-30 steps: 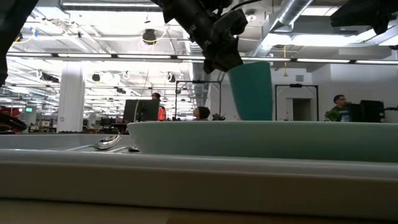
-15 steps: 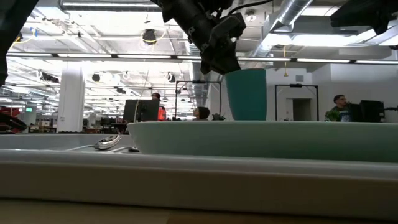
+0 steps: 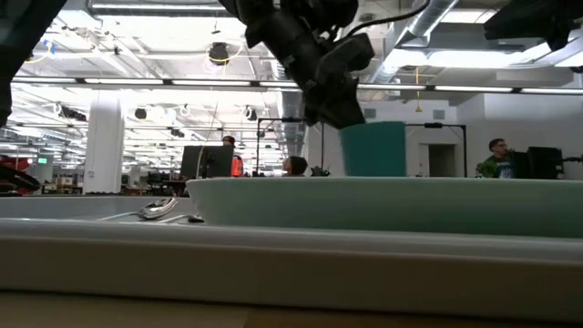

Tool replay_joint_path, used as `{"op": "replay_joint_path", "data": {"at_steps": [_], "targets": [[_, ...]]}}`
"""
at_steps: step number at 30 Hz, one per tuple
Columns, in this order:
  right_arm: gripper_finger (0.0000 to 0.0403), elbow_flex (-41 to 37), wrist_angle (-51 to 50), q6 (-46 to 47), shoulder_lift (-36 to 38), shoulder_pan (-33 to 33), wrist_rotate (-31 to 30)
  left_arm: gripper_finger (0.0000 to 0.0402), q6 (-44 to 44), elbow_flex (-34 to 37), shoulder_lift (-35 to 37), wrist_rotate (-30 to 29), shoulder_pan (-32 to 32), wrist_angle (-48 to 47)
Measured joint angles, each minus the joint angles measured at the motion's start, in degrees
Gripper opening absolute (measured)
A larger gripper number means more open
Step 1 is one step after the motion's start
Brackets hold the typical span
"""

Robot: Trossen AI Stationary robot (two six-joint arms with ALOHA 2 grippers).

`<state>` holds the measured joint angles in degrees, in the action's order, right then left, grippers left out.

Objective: Pick and place plate/cup/fork/spoon on tray
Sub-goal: Put the green cup to the top of the green plate on the blue serving tray

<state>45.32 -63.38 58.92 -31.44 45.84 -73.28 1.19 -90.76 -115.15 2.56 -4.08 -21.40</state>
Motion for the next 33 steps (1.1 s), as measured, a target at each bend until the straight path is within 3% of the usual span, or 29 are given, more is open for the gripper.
{"op": "replay_joint_path", "data": {"at_steps": [25, 33], "targets": [[0.0129, -1.6, 0.2, 1.1, 0.0, 0.0, 0.0, 0.0003, 1.7, 0.0, -2.1, 2.1, 0.0, 1.9], [0.0129, -1.6, 0.2, 1.1, 0.0, 0.0, 0.0, 0.0068, 1.4, 0.0, -2.1, 1.1, 0.0, 2.0]]}}
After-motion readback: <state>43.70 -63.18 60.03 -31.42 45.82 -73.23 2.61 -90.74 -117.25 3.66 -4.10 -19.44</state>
